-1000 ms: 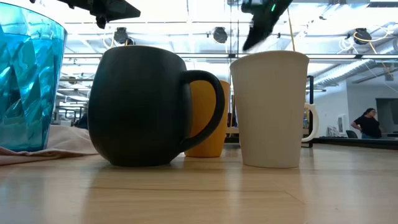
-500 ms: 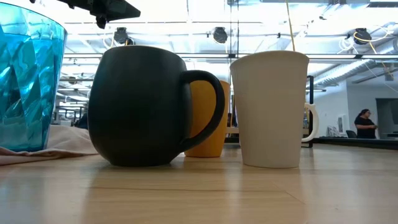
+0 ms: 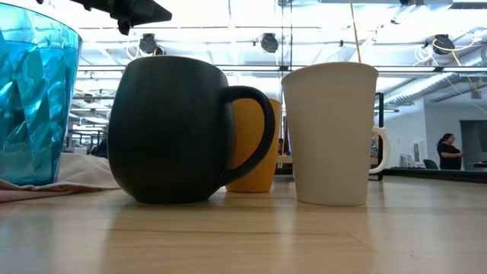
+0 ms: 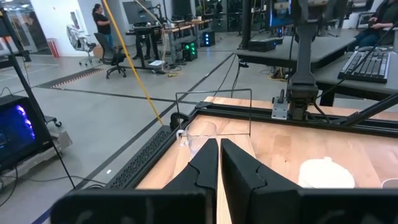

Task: Stack small to large cups/mugs on shelf
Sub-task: Put the white cup on the shelf

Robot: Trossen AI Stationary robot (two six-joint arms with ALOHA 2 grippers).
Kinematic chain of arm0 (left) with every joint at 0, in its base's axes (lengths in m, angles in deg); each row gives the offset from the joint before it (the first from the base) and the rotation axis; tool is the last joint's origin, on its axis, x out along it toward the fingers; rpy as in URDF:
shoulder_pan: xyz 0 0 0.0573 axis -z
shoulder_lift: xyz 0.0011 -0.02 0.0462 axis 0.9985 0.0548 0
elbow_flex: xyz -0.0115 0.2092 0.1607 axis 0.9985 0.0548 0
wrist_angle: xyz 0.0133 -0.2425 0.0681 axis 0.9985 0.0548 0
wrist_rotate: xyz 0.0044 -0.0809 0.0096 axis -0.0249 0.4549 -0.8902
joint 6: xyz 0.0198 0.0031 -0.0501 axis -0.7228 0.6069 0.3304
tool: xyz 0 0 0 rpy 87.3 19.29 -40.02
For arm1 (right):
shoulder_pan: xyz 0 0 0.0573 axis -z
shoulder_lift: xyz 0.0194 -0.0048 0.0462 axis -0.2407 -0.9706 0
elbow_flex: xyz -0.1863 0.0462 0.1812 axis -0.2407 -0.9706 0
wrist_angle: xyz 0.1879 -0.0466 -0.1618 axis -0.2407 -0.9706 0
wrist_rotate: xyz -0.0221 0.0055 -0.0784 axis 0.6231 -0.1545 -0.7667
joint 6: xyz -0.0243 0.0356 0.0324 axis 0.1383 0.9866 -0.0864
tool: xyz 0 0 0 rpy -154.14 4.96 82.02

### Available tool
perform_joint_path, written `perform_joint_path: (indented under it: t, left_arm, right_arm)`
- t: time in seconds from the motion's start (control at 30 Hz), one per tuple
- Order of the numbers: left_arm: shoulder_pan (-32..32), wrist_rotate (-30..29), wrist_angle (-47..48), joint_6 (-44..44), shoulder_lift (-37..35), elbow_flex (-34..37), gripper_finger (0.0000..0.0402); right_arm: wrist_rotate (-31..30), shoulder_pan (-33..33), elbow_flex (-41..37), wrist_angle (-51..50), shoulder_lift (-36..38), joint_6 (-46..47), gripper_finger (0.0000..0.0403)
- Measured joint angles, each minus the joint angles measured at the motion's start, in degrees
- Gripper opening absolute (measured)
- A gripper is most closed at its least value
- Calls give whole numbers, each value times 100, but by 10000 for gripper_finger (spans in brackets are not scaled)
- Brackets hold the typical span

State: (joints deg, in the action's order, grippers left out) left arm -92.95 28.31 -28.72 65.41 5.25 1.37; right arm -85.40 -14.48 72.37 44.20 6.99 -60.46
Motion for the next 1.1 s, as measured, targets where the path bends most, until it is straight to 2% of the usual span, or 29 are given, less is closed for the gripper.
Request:
perform_joint_path:
  t: [0.17,0.4,0.63,1.1]
  left_arm:
    - [0,4,-2,10,1,0,21]
    - [0,7,-2,117,1,0,21]
    - [0,9,0,131,2,0,21]
    - [2,12,121,153,1,0,21]
  right_arm:
    - [21,0,-1225,1330,427,-40,130]
    - [349,-2,-2404,2974,298,-123,130]
    - [630,-66,-2849,3904,77,-123,130]
    - [641,-406,-3478,5613,-686,71,130]
